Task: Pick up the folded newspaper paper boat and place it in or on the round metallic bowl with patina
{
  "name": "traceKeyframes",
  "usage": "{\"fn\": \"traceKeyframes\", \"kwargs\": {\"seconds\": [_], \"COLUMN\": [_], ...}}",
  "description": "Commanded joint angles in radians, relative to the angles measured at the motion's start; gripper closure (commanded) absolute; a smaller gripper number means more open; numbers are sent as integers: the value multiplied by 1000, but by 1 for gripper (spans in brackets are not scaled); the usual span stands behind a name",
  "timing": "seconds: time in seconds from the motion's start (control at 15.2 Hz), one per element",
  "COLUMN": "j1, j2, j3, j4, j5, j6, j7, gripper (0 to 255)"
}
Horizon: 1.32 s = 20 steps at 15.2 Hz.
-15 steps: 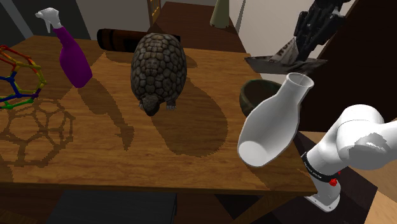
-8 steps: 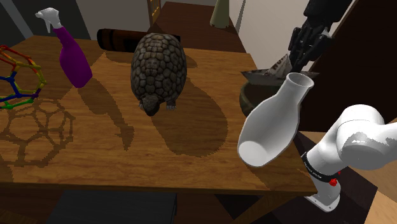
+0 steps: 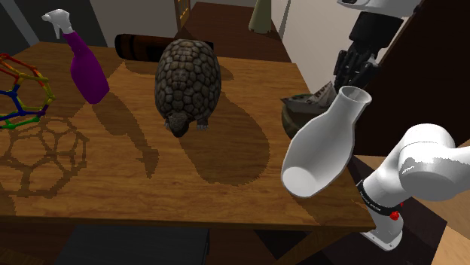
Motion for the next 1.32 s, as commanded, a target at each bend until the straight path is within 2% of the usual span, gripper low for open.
{"fn": "traceKeyframes", "kwargs": {"seconds": [0.0, 0.33, 0.4, 0.73, 0.99, 1.25], "j1": [0, 0, 0, 0, -4, -4], "j2": [-2, -2, -2, -2, 54, 54], "j3": [-1, -1, -1, -1, -29, -29], "j4": [-5, -5, -5, -5, 155, 155], "j5": [0, 0, 0, 0, -20, -20], "j6": [3, 3, 3, 3, -104, -104], "j7": [-2, -2, -2, -2, 4, 4], "gripper": [255, 255, 0, 0, 0, 0]}}
